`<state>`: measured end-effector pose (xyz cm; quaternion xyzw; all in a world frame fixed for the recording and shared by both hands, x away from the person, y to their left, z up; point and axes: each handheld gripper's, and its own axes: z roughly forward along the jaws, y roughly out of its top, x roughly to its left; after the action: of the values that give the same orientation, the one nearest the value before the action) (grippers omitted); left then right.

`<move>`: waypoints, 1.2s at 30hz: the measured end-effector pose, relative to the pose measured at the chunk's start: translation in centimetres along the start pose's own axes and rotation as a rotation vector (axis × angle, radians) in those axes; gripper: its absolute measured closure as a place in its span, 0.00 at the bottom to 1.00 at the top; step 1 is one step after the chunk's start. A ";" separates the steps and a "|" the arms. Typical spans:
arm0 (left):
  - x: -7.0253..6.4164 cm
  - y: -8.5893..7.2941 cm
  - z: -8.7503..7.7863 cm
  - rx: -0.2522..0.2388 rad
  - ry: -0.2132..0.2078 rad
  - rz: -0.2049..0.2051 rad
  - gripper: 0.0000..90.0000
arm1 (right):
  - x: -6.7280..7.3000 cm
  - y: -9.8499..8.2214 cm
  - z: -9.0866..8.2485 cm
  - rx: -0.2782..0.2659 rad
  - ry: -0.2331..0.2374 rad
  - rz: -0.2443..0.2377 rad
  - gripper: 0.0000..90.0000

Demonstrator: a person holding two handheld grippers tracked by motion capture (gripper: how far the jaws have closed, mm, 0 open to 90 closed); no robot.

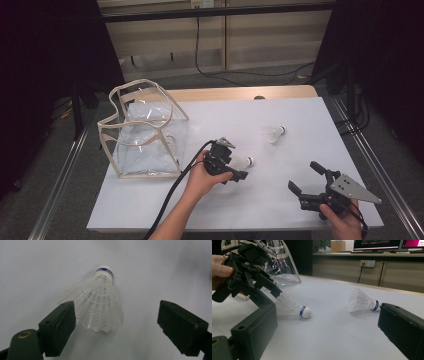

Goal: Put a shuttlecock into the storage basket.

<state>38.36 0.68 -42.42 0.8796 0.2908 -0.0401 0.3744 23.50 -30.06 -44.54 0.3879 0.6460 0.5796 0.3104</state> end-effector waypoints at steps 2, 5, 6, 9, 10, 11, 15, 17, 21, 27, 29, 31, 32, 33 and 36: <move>0.0 0.0 0.1 -0.002 -0.003 0.002 0.19 | 0.0 0.0 0.0 0.001 0.002 -0.002 0.02; 0.1 0.1 0.2 -0.010 0.000 -0.003 0.19 | 0.0 0.0 0.0 0.001 0.001 -0.001 0.02; 0.1 0.1 0.2 -0.012 -0.001 -0.004 0.19 | 0.0 0.0 -0.1 0.001 0.001 0.000 0.02; 0.1 0.1 0.4 -0.012 -0.001 -0.001 0.19 | 0.0 0.0 -0.1 0.001 0.001 0.001 0.02; 0.1 0.1 0.4 -0.012 -0.003 -0.002 0.20 | 0.0 0.0 -0.1 0.001 0.000 0.001 0.02; 0.1 0.1 0.5 -0.010 -0.002 -0.003 0.20 | 0.0 0.0 -0.1 0.001 0.000 0.001 0.02; 0.2 0.2 0.8 -0.013 -0.001 -0.008 0.22 | 0.0 0.0 -0.1 0.002 0.000 -0.001 0.02; 0.2 0.2 0.9 -0.017 0.002 -0.015 0.23 | 0.0 0.0 -0.1 0.002 0.000 0.000 0.02; 0.1 0.4 1.1 -0.017 0.004 -0.015 0.27 | 0.0 0.0 -0.1 0.000 0.001 0.001 0.02; 0.1 0.5 1.3 -0.022 0.009 -0.020 0.33 | -0.1 0.0 -0.2 0.001 -0.001 0.000 0.02; 0.1 0.6 1.4 -0.026 0.014 -0.017 0.35 | 0.0 0.0 -0.2 0.001 -0.001 0.003 0.02; 0.1 0.6 1.4 -0.027 0.021 -0.016 0.38 | -0.1 -0.1 -0.2 0.001 -0.001 -0.001 0.02; 0.1 0.6 1.4 -0.030 0.022 -0.020 0.38 | -0.1 -0.1 -0.2 0.002 -0.002 0.000 0.02; 0.1 0.6 1.5 -0.031 0.022 -0.023 0.40 | -0.1 0.0 -0.2 0.003 -0.002 0.002 0.02; 0.2 0.6 1.6 -0.031 0.024 -0.026 0.42 | -0.1 -0.1 -0.2 0.003 -0.002 0.003 0.02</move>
<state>39.12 -0.66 -43.24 0.8702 0.3074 -0.0297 0.3839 23.31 -30.24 -44.56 0.3898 0.6458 0.5790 0.3094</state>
